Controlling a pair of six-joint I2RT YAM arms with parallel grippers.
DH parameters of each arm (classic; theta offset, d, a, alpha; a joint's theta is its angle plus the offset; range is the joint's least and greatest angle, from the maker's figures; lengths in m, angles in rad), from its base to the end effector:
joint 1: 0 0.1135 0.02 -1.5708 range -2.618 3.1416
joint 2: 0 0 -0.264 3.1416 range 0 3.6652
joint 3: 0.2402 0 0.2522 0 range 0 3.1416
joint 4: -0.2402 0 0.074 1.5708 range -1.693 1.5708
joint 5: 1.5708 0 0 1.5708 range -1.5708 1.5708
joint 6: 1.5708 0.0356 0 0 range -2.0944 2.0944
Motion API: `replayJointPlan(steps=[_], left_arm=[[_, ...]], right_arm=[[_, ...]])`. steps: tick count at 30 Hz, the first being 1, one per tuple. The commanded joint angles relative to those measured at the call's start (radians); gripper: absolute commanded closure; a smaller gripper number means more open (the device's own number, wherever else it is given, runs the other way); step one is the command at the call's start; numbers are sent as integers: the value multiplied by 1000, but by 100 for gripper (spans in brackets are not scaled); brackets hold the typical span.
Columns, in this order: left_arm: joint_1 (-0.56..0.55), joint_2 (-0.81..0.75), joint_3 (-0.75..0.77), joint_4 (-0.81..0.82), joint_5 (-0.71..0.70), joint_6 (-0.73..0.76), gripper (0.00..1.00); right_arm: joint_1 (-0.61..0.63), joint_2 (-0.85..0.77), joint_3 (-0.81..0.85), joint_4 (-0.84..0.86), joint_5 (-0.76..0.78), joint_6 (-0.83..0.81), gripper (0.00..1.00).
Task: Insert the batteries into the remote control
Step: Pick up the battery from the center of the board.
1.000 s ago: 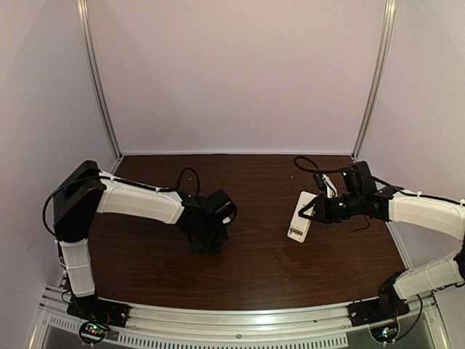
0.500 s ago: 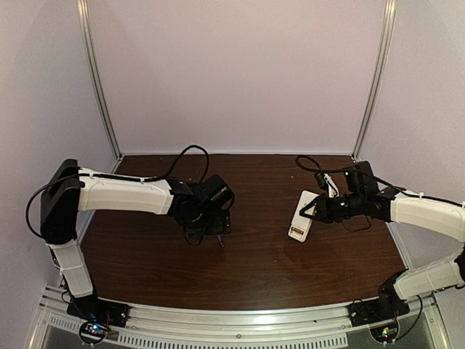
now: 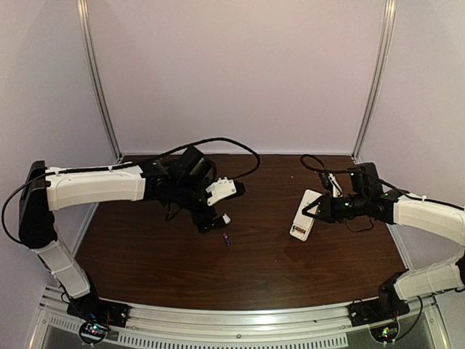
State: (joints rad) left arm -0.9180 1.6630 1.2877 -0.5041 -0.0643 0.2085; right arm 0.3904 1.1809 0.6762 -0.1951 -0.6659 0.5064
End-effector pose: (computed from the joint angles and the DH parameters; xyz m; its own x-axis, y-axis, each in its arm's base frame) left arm 0.2229 -0.2878 0.2580 -0.2988 0.7309 -0.6136 0.8481 0.4982 0.1804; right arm 0.2146 0.1121 0.2261 -0.8780 0.0512 -0.4760 -0.3550 0.5975 0.7190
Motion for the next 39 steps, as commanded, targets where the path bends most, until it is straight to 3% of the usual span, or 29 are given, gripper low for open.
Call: replayJointPlan(steps=[1, 9, 14, 20, 33, 39], left_arm=[[-4, 43, 43, -109, 160, 430, 7], [-3, 192, 110, -166, 188, 688, 17], [-4, 304, 226, -239, 204, 762, 25], [-2, 396, 313, -284, 194, 801, 32], [-1, 481, 355, -307, 166, 831, 46], [-1, 505, 358, -288, 152, 835, 57]], right_arm=[[-12, -36, -18, 36, -39, 13, 100], [-26, -30, -55, 80, -74, 31, 100], [-38, -35, -64, 83, -90, 27, 100], [-53, -30, -73, 92, -106, 28, 100], [-68, -25, -84, 105, -126, 29, 100], [-71, -6, -89, 118, -147, 38, 100]])
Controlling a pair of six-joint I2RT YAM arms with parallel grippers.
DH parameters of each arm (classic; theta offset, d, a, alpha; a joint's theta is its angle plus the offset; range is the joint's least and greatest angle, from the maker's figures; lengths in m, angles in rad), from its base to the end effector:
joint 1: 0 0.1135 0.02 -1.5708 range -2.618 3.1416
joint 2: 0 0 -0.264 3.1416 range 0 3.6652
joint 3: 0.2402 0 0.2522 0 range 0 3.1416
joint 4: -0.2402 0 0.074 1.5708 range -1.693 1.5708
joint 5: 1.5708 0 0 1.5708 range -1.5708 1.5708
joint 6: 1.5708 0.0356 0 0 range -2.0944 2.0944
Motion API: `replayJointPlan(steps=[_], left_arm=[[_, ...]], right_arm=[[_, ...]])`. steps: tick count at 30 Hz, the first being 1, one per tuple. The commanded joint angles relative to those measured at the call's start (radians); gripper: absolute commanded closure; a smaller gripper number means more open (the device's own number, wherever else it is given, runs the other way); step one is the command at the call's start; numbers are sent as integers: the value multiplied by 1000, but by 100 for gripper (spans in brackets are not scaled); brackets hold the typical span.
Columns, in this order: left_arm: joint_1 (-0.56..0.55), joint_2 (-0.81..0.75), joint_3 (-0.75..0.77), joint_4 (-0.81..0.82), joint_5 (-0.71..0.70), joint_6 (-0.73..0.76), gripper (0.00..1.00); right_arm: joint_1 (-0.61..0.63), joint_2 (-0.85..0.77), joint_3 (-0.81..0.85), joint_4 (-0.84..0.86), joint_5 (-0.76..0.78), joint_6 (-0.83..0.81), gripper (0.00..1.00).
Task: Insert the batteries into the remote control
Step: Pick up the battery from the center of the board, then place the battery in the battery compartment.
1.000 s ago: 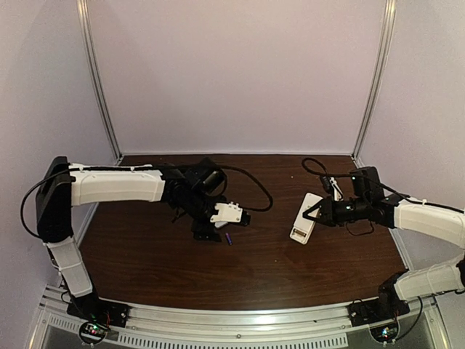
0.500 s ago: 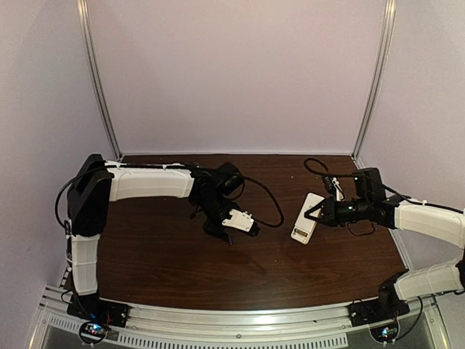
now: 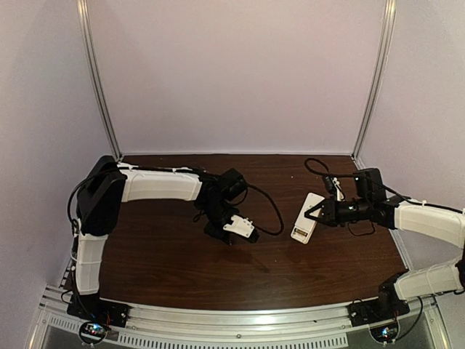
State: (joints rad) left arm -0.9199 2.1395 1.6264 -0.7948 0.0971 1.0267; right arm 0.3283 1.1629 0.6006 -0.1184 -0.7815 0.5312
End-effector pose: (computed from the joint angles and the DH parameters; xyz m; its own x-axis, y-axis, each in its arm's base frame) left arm 0.2599 -0.3469 0.1623 0.3877 0.8965 -0.2146 0.9184 -0.3555 0.1739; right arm 0.2112 0.0984 0.2135 -0.8920 0.0760 -0.4455 -0.3423 0.5300 0.7759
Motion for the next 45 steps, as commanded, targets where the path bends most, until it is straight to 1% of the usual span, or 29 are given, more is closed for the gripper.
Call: replayJointPlan(steps=[1, 5, 8, 13, 16, 18, 22, 24, 26, 28, 30, 31, 33, 35, 40, 45], left_arm=[[1, 34, 16, 4, -15, 16, 59], [5, 49, 3, 6, -27, 18, 63], [5, 54, 3, 6, -28, 18, 69], [3, 39, 6, -15, 8, -22, 87], [1, -10, -30, -2, 63, -72, 97], [1, -49, -62, 13, 114, -113, 100], [2, -160, -105, 57, 232, -230, 100], [1, -243, -136, 111, 328, -291, 100], [-1, -341, -187, 213, 404, -373, 100], [-10, -444, -277, 379, 441, -458, 100], [-27, -533, -363, 549, 446, -574, 100], [-38, -552, -384, 592, 437, -608, 100], [-64, -557, -394, 649, 404, -659, 100], [-93, -547, -385, 668, 358, -685, 100], [-135, -521, -391, 741, 364, -709, 100], [-168, -478, -386, 745, 372, -687, 100]], right_arm=[[-8, 16, -13, 42, -37, 14, 100], [-8, 20, -14, 46, -45, 18, 100], [-9, 22, -12, 43, -47, 16, 100], [-8, 32, -8, 45, -52, 18, 100], [-8, 44, -13, 66, -65, 33, 100], [-8, 57, -18, 97, -79, 54, 100], [-2, 77, -30, 180, -116, 129, 100], [13, 91, -29, 212, -122, 163, 100], [36, 111, -29, 250, -129, 197, 100], [61, 123, -27, 281, -121, 230, 100], [86, 130, -27, 318, -113, 261, 100], [98, 134, -23, 334, -107, 275, 100], [124, 144, -15, 360, -99, 300, 100], [149, 155, -7, 394, -95, 333, 100], [206, 190, 9, 461, -93, 397, 100], [248, 218, 15, 524, -108, 466, 100]])
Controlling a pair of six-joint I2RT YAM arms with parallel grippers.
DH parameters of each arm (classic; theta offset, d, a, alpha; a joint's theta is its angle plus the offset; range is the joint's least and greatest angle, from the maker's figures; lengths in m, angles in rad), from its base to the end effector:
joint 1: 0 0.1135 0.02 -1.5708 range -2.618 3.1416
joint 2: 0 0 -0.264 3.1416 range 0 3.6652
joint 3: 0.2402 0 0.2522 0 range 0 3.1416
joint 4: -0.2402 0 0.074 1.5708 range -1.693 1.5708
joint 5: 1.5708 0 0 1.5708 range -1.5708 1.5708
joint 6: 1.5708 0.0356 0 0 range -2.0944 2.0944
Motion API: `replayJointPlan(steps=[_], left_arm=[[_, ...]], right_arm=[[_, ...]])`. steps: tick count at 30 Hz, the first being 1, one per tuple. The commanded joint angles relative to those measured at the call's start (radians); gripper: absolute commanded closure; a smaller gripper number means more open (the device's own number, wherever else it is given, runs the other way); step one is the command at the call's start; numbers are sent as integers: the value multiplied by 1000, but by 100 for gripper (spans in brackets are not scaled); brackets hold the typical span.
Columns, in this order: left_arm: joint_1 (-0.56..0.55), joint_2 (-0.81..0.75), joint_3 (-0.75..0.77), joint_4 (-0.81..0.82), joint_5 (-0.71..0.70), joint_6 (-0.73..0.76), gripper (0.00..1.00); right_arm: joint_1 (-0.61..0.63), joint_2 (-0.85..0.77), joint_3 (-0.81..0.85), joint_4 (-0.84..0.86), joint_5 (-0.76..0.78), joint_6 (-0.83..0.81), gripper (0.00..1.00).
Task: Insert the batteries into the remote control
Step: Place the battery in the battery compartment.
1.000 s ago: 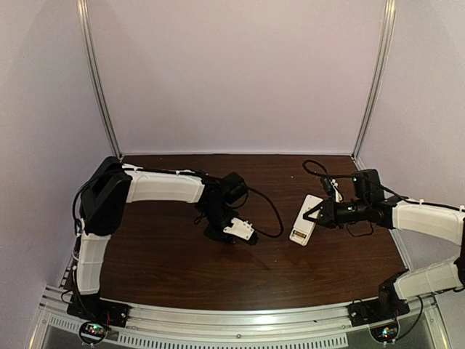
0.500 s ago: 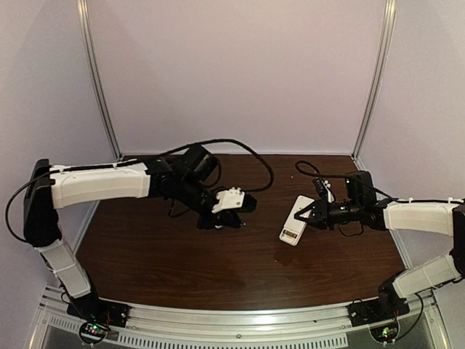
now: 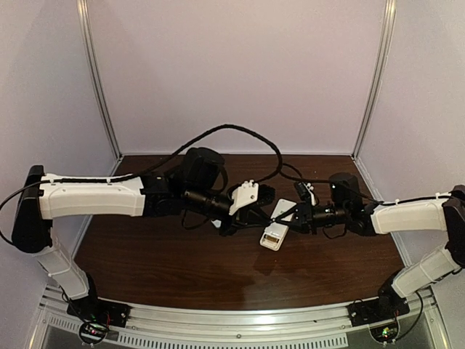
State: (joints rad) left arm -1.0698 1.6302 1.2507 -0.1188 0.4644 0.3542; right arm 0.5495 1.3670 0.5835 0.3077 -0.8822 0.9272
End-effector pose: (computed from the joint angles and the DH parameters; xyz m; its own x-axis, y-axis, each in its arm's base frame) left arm 0.1678 -0.3395 0.2914 0.1222 0.4224 -0.8981 0.9924 -0.0663 0.1039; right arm 0.2145 0.1636 0.1974 -0.9681 0.0032 -0.2505 -0.2379 0.3014 0.9233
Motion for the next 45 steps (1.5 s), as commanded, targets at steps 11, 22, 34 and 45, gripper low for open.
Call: replayJointPlan(steps=[11, 22, 34, 45], left_arm=[[-31, 98, 6, 24, 10, 11, 100], [-31, 134, -1, 22, -23, 13, 100], [-30, 143, -7, -24, -68, 59, 100], [-31, 152, 7, -110, -126, 138, 100]], right_arm=[[58, 28, 32, 160, -21, 149, 100], [67, 25, 14, 200, -27, 192, 100], [69, 27, 3, 213, -37, 209, 100], [70, 49, 1, 205, -41, 215, 100]])
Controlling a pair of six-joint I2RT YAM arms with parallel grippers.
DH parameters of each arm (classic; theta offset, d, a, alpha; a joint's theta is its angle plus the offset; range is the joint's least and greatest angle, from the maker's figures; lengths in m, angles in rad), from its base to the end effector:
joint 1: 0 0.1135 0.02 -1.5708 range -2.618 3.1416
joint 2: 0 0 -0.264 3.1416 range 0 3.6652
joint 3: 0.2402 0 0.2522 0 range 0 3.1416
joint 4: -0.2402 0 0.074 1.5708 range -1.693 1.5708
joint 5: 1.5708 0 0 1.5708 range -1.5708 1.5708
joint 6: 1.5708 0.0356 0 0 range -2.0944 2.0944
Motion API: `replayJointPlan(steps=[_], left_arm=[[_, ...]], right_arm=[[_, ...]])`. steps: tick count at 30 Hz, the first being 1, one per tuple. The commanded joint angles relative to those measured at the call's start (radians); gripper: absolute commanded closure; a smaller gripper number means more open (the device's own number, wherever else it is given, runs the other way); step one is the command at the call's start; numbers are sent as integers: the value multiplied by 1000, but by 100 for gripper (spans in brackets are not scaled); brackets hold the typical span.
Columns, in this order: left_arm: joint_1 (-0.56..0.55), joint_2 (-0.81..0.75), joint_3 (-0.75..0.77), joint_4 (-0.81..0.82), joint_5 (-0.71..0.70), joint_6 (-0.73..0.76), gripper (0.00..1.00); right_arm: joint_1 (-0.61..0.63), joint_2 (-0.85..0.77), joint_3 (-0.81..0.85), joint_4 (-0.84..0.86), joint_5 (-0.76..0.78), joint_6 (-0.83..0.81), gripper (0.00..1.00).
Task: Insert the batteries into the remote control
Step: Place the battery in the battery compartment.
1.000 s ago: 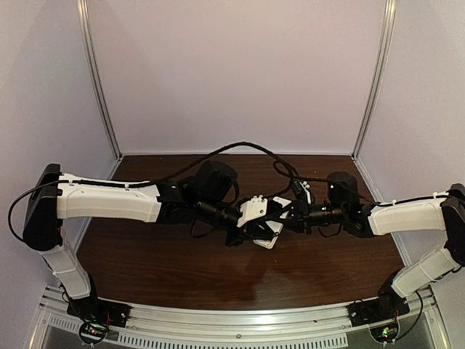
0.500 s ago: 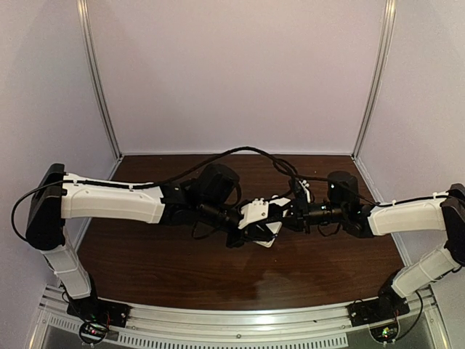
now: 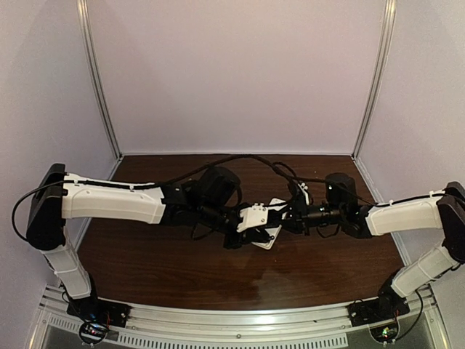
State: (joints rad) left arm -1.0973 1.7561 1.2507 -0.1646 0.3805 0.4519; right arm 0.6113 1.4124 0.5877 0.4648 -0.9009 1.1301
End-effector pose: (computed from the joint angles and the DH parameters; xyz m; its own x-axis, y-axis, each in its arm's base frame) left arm 0.1688 -0.3584 0.2404 0.1641 0.5689 -0.8059 0.9864 -0.0935 0.1348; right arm 0.2122 0.1828 0.2012 -0.9887 -0.0072 -0.1495 -0.1474 0.2201 0.9643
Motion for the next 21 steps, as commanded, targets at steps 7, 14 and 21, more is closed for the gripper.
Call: replayJointPlan(steps=[7, 14, 21], left_arm=[[-3, 36, 7, -75, -33, 48, 93], [-3, 45, 13, -84, -31, 47, 84], [-4, 49, 20, -92, -27, 49, 80]], right_arm=[[7, 19, -11, 98, -35, 54, 100], [7, 33, -23, 155, -47, 96, 100], [7, 38, -29, 183, -55, 116, 100]])
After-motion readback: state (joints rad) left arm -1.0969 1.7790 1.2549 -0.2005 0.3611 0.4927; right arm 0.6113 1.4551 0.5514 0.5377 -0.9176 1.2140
